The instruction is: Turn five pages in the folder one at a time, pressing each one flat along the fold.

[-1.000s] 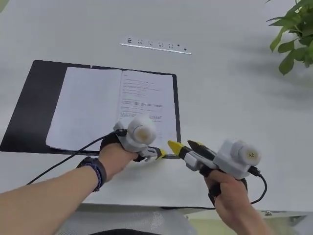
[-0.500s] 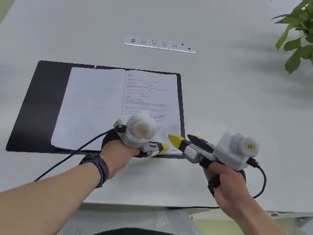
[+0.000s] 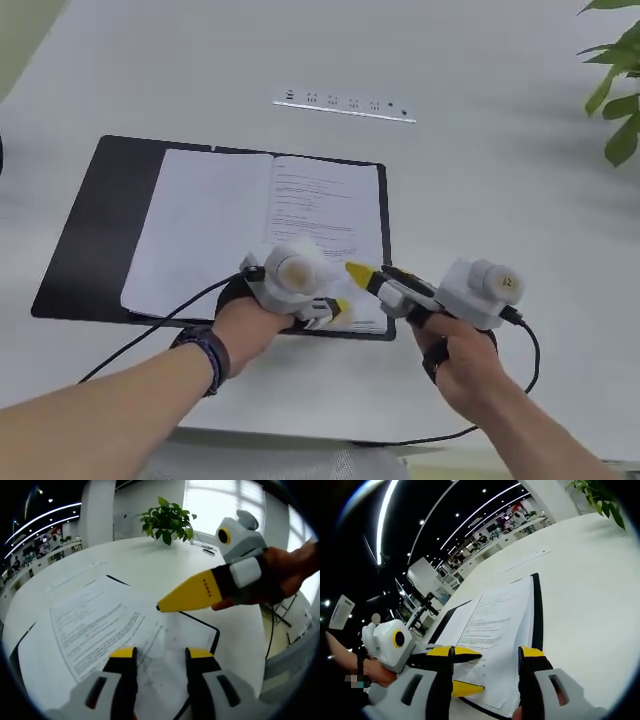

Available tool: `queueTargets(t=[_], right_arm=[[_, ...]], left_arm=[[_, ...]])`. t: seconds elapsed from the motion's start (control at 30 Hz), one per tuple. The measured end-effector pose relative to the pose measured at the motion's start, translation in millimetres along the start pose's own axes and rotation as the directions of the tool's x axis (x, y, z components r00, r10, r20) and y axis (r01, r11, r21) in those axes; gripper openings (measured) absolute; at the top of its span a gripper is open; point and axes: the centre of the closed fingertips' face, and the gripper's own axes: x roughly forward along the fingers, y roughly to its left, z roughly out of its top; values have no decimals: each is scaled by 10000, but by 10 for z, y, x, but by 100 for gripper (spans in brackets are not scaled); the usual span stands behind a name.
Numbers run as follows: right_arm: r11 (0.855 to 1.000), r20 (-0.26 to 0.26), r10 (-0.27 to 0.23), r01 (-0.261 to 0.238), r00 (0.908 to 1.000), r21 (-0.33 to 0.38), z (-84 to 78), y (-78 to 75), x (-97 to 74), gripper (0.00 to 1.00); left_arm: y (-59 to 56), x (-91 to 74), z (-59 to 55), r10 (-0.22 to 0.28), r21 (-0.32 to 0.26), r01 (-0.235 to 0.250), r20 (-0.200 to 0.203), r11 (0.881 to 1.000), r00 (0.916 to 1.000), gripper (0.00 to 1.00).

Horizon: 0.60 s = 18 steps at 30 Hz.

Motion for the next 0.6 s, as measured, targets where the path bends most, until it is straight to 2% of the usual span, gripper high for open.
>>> queueTargets(t=[0.03,0.07,0.1,0.13,0.2,0.4,0.53,0.6], right_arm=[[9988,140,-80,73,9999,479,12,-26,3,47],[9980,274,-91,74,9996,628,29,-31,3,46],[9951,624,-53,-9,9980,985,71,-38,-10,44],[9942,637,40,-108,9980,1068,69,-27,-20,43],[9943,750,82,-161,9972,1054,75,-33,-44,39],[9928,824,205,-300,9964,1156,2,48,-141,23],[9924,746,231,-319,9969,1189,-112,114,-185,15],[9958,668,262,-319,9974,855,-175,170,-199,9]], left_arm=[[0,-4,-2,-6,-33,6,7,10000,10000,38],[0,-11,-3,-20,-156,20,36,9999,10000,39],[-10,-16,-1,-54,-419,59,112,9991,9999,39],[0,-29,-11,-24,-475,29,117,9989,9999,39],[-9,-46,-15,-49,-704,61,162,9975,9999,41],[-77,-128,-30,-98,-1092,96,-11,9940,10000,58],[-99,-289,-22,2,-1323,16,141,9912,9999,64],[-81,-385,-40,152,-1415,-122,199,9899,9997,64]])
